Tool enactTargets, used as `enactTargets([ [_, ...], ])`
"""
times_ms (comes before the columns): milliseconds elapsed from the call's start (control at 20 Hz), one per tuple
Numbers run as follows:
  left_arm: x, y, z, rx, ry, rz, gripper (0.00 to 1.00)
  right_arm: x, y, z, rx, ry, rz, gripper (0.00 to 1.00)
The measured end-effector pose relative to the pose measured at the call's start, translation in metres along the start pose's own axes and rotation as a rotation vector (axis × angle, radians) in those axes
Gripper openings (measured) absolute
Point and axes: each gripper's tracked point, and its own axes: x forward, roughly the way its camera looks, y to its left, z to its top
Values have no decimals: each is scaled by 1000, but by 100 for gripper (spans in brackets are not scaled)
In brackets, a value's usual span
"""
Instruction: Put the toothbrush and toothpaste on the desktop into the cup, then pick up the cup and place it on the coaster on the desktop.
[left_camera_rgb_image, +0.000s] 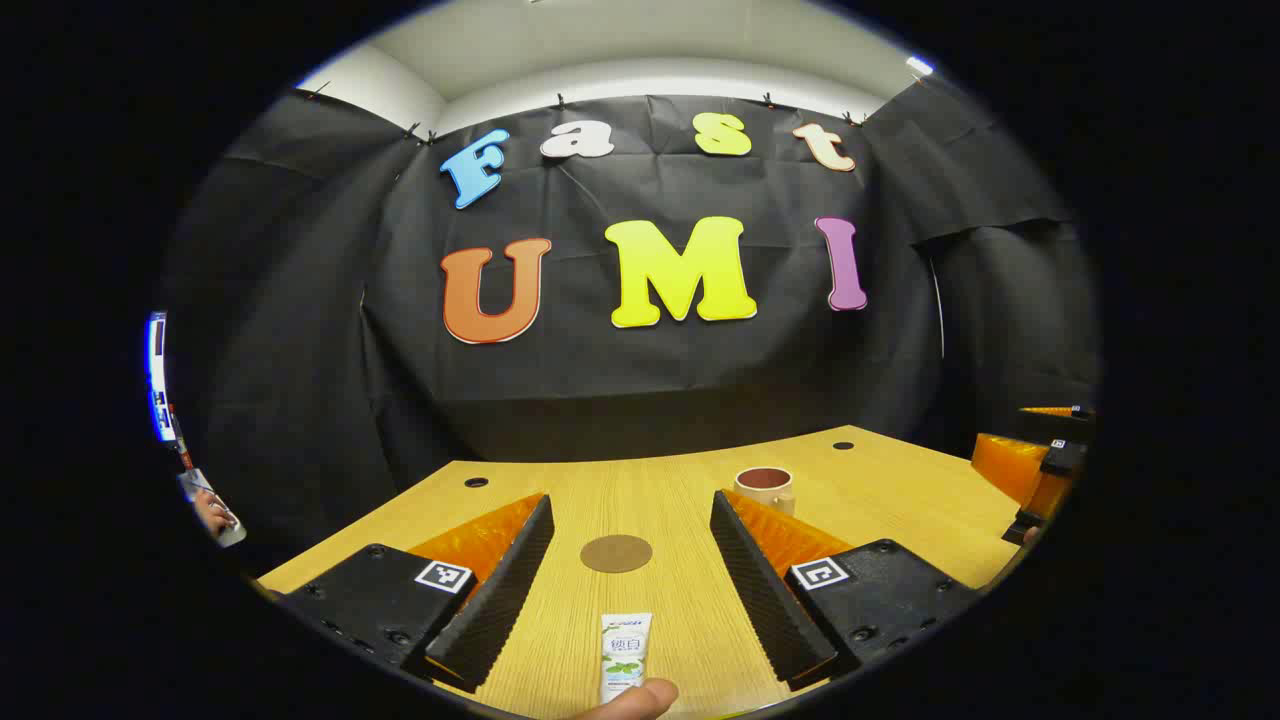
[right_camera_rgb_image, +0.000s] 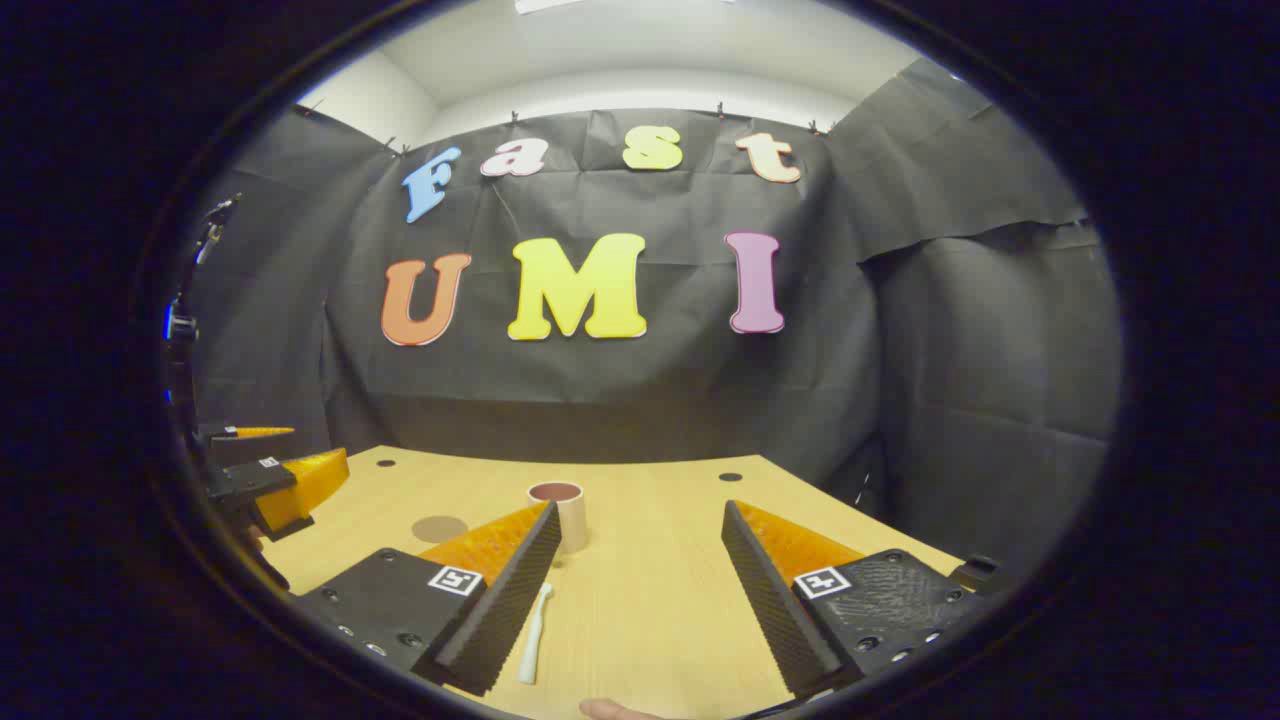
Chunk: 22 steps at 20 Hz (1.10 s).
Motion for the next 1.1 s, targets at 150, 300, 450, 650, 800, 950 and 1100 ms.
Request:
enactTargets([
  [150, -1, -3, -7, 6, -2, 11, 100, 7, -1, -15, -42, 18, 6, 96],
  [300, -1, -10, -18, 0, 21, 19, 100, 13, -1, -28, -52, 54, 28, 96],
  [450, -3, -15, -18, -8, 27, 14, 100, 13, -4, -23, -53, 40, 25, 96],
  [650, -9, -9, -16, -19, 17, 24, 99, 7, -1, -12, -42, 18, 28, 96],
  [800, -14, 3, -21, -36, 34, 46, 99, 3, 3, -6, -35, 14, 29, 96],
  [950, -23, 15, -19, -50, 31, 70, 100, -2, 16, -6, -42, 23, 45, 96],
  [1100, -28, 26, -18, -28, 38, 88, 100, 0, 29, -8, -68, 33, 66, 96],
])
